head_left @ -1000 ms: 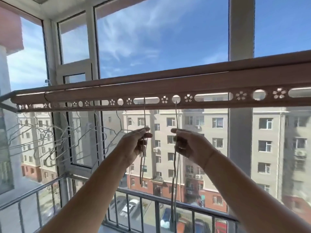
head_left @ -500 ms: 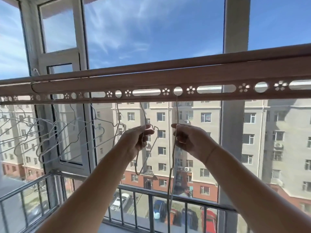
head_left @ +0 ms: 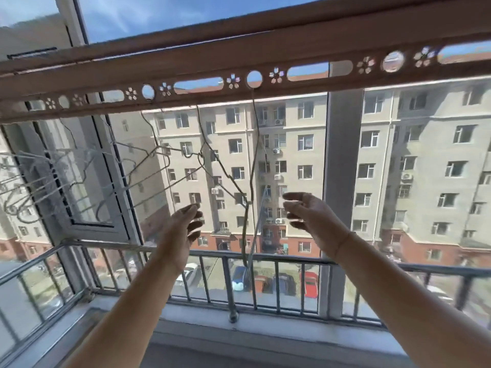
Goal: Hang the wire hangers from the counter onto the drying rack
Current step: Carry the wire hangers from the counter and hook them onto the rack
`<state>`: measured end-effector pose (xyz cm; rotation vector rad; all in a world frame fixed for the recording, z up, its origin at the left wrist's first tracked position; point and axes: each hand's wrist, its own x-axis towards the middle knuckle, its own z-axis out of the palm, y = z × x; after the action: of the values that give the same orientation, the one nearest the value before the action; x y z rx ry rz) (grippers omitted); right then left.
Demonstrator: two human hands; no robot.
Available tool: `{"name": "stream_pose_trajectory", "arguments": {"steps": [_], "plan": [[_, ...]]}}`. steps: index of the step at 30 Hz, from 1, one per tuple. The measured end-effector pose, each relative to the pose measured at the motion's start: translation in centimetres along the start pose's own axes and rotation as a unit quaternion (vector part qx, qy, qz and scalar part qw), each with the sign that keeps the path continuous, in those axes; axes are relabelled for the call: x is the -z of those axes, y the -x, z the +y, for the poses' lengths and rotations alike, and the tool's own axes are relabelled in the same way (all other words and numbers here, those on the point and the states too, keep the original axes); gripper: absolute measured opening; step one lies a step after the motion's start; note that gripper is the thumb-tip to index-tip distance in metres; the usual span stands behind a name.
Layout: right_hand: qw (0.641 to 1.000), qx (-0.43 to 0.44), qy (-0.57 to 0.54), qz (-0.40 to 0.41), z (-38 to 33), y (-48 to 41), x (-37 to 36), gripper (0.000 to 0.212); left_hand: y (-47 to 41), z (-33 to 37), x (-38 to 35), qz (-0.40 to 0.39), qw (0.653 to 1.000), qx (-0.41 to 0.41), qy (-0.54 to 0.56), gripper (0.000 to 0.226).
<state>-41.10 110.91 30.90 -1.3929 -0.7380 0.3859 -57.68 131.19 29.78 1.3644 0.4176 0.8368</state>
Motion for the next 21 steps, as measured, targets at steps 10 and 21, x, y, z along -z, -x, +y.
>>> {"name": "stream_pose_trajectory", "arguments": {"steps": [10,21], "plan": [[0.980,0.004,0.181,0.080,6.7,7.2,8.3,0.057,6.6,-11.5,-9.3,-0.239,0.953,0.066,-0.176,0.032],[0.935,-0.050,0.251,0.245,7.2,20.5,24.8,0.054,15.2,-15.3,-26.7,-0.436,0.884,0.037,-0.165,0.031]]}}
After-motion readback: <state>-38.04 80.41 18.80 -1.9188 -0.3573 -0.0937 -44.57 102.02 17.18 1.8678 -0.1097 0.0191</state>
